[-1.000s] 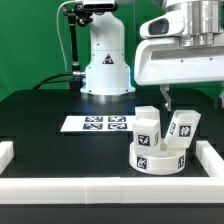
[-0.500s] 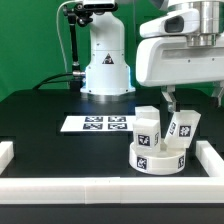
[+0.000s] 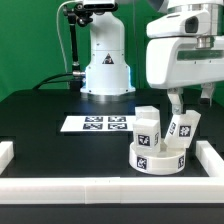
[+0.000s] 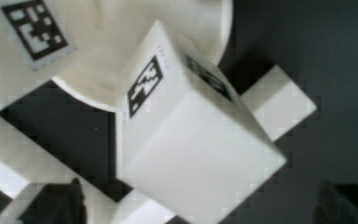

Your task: Assemble stool

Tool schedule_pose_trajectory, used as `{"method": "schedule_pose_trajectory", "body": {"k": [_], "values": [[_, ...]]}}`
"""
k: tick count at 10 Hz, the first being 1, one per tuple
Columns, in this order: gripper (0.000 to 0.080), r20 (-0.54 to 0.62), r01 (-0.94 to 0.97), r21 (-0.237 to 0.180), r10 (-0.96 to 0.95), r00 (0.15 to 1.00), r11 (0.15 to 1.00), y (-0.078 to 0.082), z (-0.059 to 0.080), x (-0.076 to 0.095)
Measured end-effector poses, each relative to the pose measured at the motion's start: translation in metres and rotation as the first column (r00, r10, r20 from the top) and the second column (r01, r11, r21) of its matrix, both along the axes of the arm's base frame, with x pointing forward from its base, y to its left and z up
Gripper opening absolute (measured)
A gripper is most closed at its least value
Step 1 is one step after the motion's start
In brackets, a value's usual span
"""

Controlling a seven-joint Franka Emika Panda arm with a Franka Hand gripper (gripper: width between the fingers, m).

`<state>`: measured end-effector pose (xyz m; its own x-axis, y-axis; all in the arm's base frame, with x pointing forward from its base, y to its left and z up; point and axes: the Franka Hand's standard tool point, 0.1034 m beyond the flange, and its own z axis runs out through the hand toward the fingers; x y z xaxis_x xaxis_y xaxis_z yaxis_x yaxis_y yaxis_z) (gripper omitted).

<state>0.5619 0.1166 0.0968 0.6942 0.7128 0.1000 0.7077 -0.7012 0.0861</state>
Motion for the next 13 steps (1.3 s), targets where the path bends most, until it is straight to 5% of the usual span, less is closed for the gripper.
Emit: {"method": "schedule_pose_trajectory", "body": {"k": [5, 12, 13], "values": [[0.0649, -0.023, -0.399, -0.102, 0.399, 0.917, 0.911, -0.003, -0.005, -0.001], [0.0649, -0.083, -0.642, -0.165, 0.638, 0.766, 0.749, -0.025, -0.010, 0.001], [0.0557, -0.084, -0.641, -0.165, 0.637, 0.766, 0.749, -0.026, -0.011, 0.001]]}}
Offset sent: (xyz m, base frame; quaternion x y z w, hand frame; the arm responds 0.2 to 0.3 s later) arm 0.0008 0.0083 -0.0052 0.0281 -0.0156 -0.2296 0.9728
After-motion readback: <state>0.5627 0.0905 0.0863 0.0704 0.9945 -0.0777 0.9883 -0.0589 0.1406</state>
